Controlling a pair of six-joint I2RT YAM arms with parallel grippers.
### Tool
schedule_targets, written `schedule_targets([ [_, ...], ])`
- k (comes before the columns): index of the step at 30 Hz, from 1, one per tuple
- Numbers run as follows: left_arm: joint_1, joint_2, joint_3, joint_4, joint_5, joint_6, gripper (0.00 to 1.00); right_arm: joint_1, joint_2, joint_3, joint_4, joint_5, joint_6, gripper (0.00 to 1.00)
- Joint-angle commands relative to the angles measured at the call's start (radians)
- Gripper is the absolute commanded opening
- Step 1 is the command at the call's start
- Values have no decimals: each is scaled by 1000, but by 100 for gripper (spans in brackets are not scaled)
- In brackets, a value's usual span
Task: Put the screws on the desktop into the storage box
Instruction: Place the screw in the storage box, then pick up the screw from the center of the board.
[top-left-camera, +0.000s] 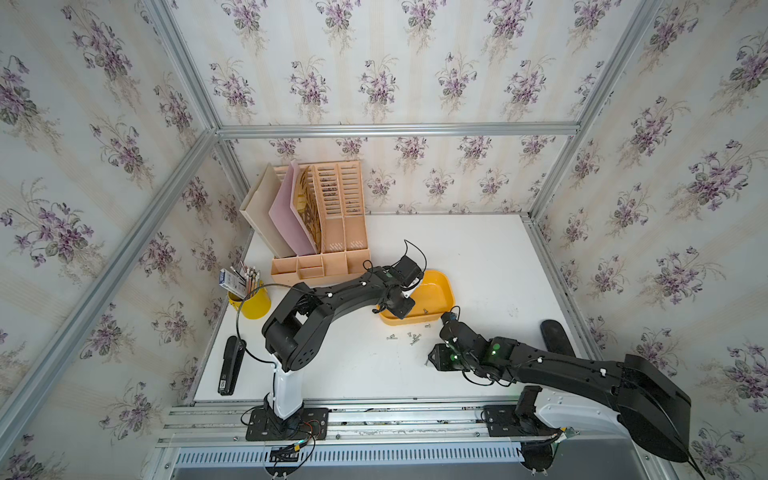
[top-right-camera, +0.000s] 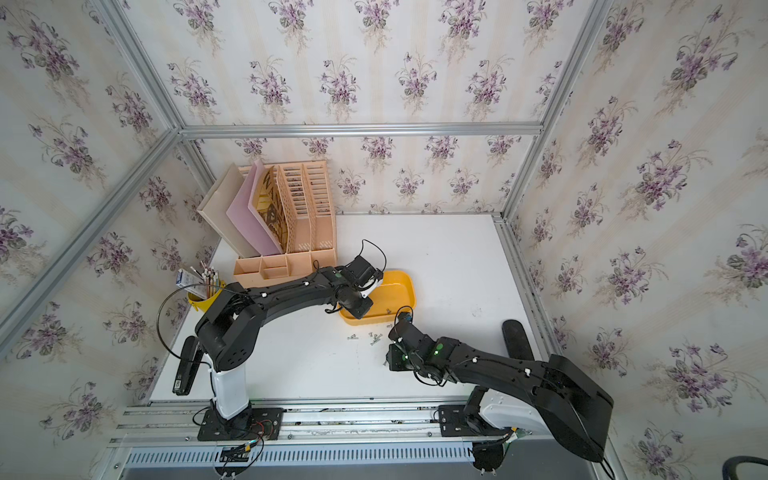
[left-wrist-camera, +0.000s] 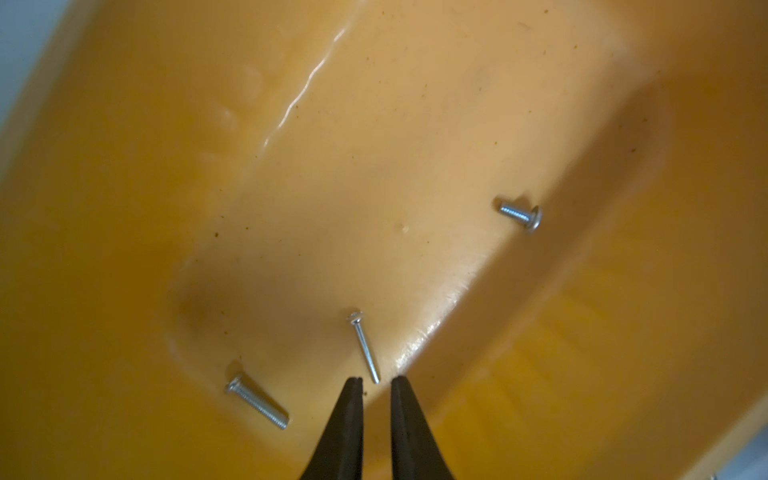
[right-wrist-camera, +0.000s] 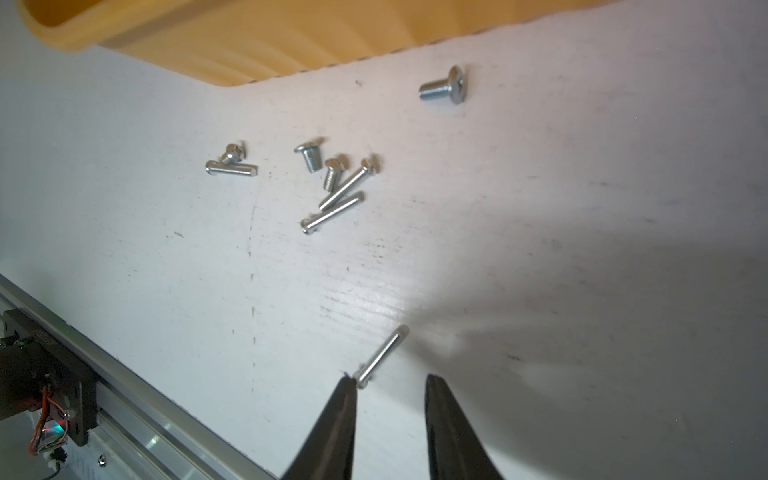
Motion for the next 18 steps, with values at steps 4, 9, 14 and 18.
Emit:
schedule_targets([
  [4, 1, -12, 2, 7, -9, -9, 26, 22, 55, 3, 47, 16, 21, 34],
  [9, 2, -45, -13, 14, -11, -30, 28, 42, 84, 5, 28, 53, 29, 33],
  [14, 0, -80, -17, 7, -3, -34, 30, 45, 104, 16, 34, 63, 23, 30],
  [18, 0, -105, -30, 1, -10, -37, 31, 51, 126, 27, 36, 69, 13, 28],
])
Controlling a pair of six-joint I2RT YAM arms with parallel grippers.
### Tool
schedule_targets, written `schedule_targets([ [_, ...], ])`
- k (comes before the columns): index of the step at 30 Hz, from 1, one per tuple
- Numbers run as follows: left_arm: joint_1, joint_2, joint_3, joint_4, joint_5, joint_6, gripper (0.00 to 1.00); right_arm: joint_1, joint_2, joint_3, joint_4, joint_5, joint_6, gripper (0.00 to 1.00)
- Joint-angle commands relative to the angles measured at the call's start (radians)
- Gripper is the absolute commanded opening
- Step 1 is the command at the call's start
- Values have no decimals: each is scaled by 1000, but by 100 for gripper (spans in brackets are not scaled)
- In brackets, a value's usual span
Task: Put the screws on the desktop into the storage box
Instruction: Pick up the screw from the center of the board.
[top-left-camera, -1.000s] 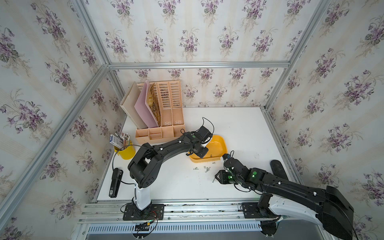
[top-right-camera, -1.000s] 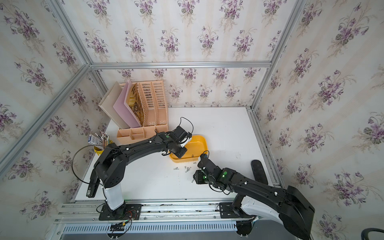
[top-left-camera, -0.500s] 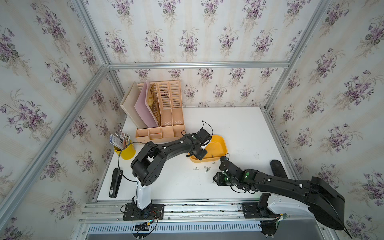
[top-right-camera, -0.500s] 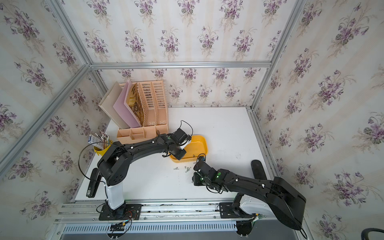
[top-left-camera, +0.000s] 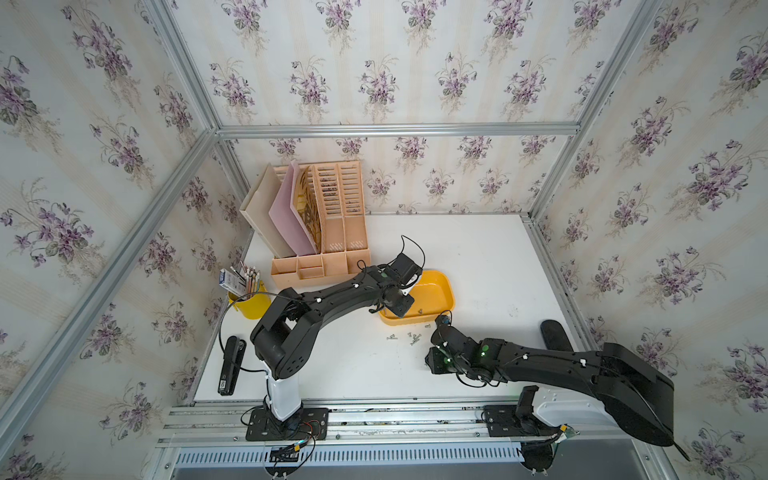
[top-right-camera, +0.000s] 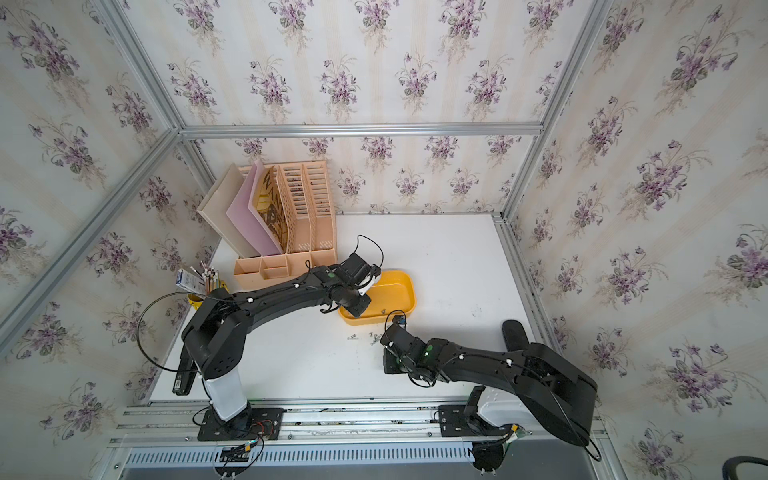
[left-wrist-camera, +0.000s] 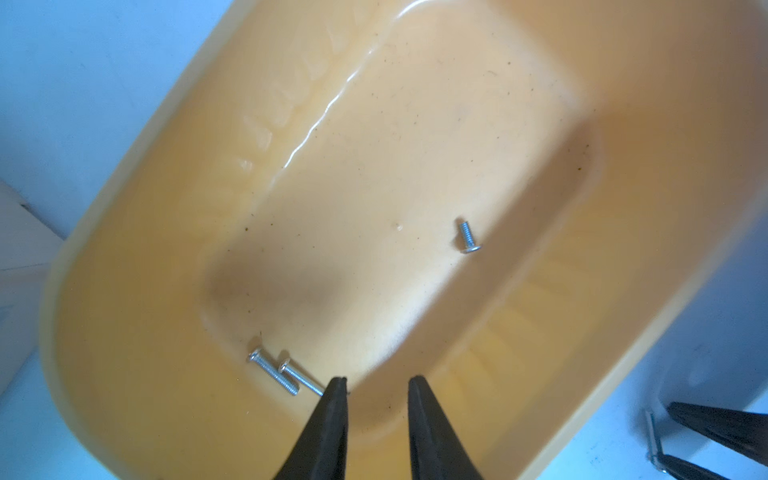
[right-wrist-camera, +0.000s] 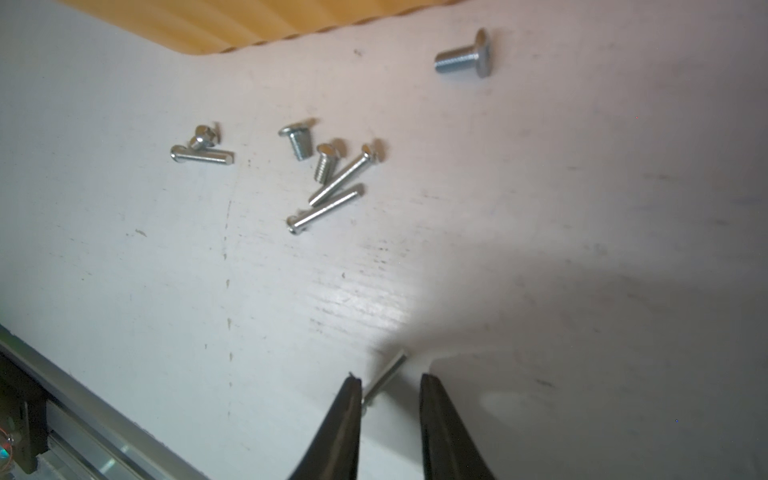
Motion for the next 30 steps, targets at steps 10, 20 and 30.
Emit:
schedule_targets([
  [10, 0, -57, -30, 1, -16, -23, 35, 30, 69, 45, -97, 38, -29, 19],
  [20, 13, -115, -57, -7, -59, -45, 38, 54, 106, 74, -186, 48, -49, 20],
  [30, 14, -174, -73, -28, -76, -52, 39, 54, 144, 72, -182, 25, -81, 0],
])
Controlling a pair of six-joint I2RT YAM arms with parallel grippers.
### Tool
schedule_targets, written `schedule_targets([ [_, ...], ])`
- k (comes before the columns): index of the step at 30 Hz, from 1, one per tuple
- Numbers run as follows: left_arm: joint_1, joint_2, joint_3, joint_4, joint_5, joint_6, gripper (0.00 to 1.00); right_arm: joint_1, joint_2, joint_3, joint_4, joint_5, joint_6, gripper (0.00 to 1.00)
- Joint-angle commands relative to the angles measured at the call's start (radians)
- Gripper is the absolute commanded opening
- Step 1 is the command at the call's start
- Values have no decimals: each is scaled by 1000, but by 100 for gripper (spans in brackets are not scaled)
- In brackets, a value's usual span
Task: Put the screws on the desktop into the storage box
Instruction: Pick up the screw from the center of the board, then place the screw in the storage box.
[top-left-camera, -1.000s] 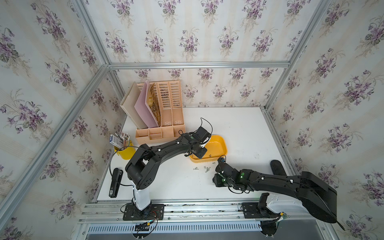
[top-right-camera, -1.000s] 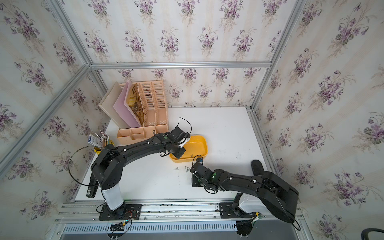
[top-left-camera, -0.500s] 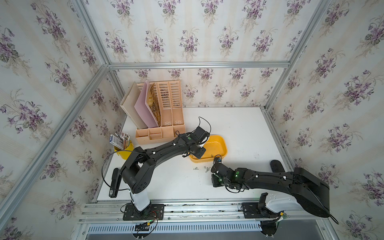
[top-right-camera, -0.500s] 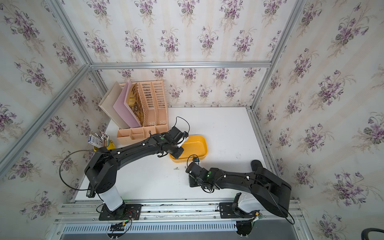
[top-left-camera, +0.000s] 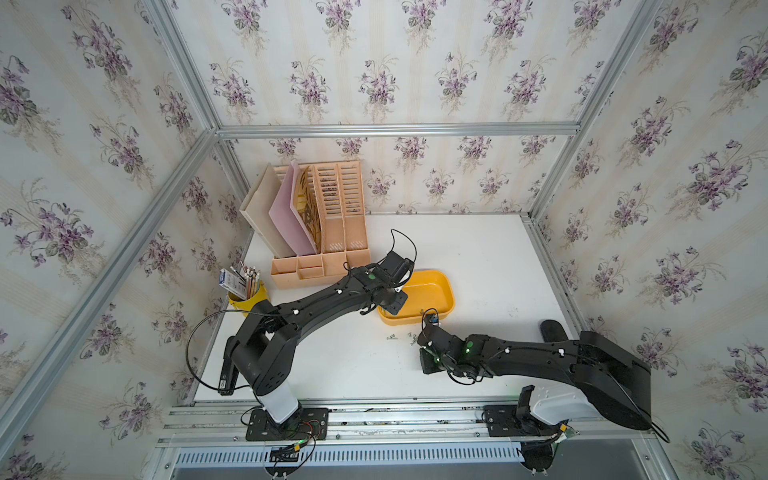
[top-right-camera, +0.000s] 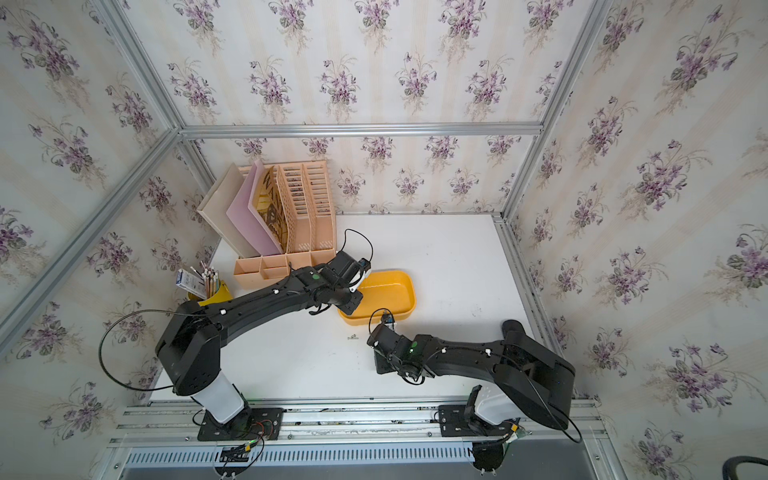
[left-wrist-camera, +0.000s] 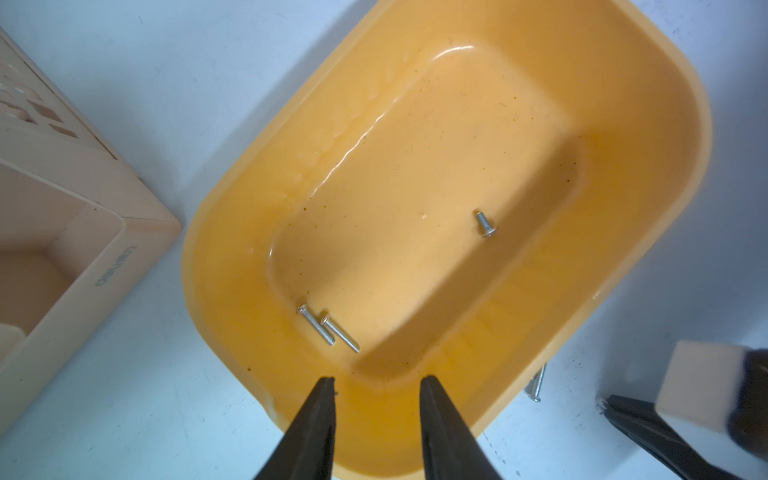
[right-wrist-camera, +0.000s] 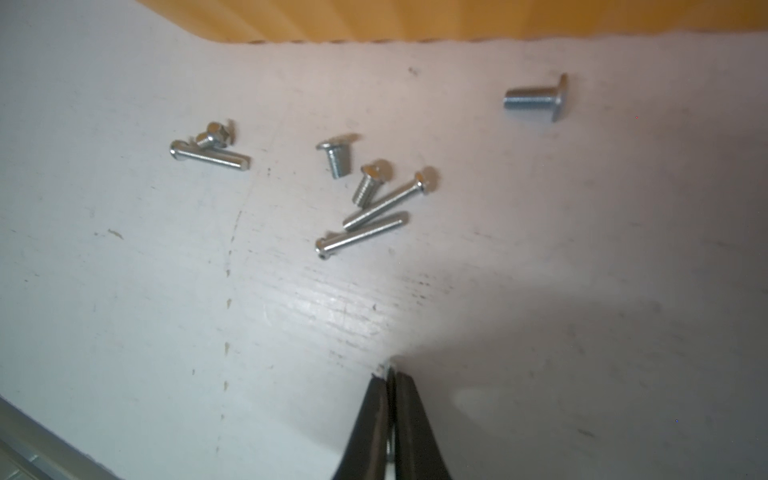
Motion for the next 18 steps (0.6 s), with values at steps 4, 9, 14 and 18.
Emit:
schedule_targets([
  [4, 15, -83, -54, -10, -19, -49, 39, -5, -27, 4, -139, -29, -49, 0],
  [9, 20, -160, -111, -1, 31, -87, 40, -52, -87, 143, -185, -30, -135, 0],
  [14, 20, -277, -224, 17, 66, -139, 41, -176, -124, 268, -209, -61, -264, 0],
  [18, 18, -354, -356, 102, 112, -208, 40, -319, -64, 340, -161, -125, -376, 0],
])
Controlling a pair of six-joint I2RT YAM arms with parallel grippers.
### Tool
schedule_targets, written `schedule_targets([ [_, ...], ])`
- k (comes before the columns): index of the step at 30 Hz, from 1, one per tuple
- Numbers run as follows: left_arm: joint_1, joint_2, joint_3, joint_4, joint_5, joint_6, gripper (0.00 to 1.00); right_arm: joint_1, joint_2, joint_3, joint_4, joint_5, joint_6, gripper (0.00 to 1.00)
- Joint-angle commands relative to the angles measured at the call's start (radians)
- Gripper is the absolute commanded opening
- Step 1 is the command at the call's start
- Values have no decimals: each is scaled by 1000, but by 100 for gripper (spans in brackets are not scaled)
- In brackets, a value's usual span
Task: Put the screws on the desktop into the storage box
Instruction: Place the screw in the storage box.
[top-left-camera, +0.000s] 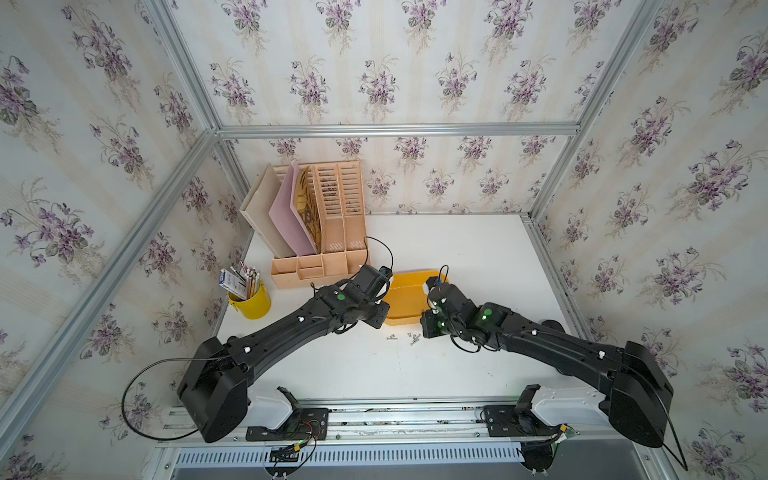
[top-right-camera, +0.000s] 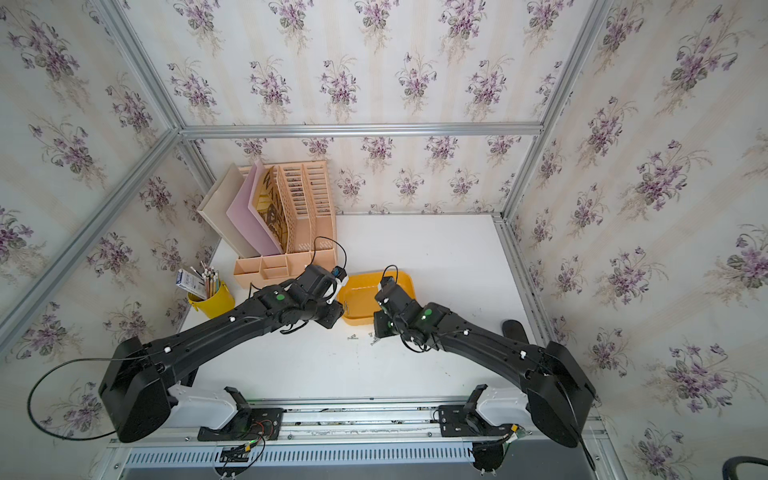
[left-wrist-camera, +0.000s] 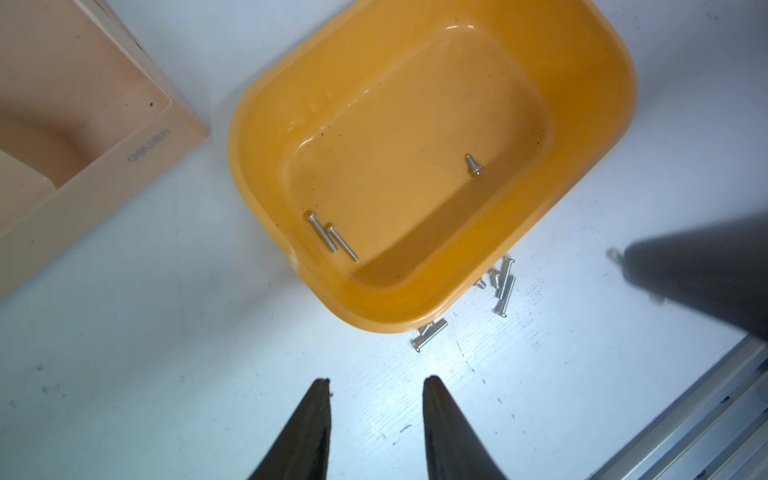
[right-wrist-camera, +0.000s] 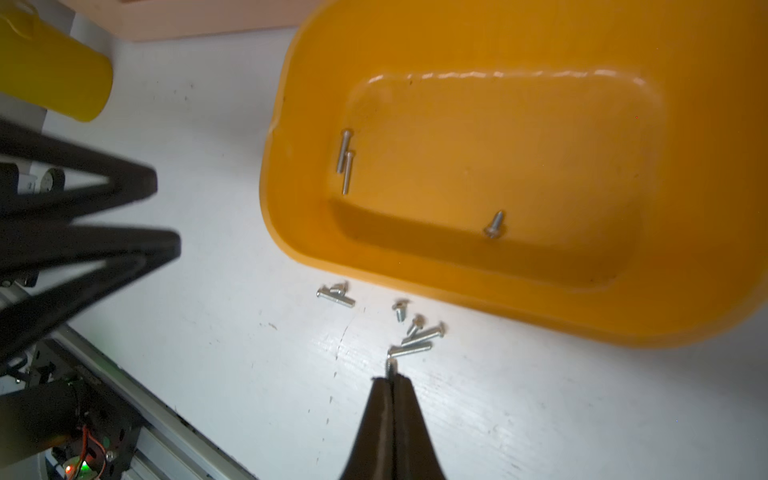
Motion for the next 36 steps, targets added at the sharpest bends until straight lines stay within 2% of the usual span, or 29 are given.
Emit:
schedule_targets([
  [1, -8, -33, -77, 81, 63, -75, 40, -89, 58, 41, 29, -74, -132, 0],
  [4, -53, -72, -129, 113, 62, -78, 40, -152, 139, 74, 84, -117, -173, 0],
  [8, -115, -96, -168, 113, 33, -47, 41, -183, 234, 125, 110, -128, -207, 0],
  [11, -163, -101, -222, 182, 33, -46, 42, -205, 295, 140, 136, -154, -218, 0],
  [21, -255, -3, -253, 273, -31, -49, 47, -228, 385, 149, 159, -170, -247, 8],
  [28, -257, 56, -234, 235, -61, -23, 48, -236, 349, 138, 162, -165, -244, 23],
  [36, -254, 134, -223, 264, -134, -7, 54, -238, 245, 97, 172, -156, -243, 26],
])
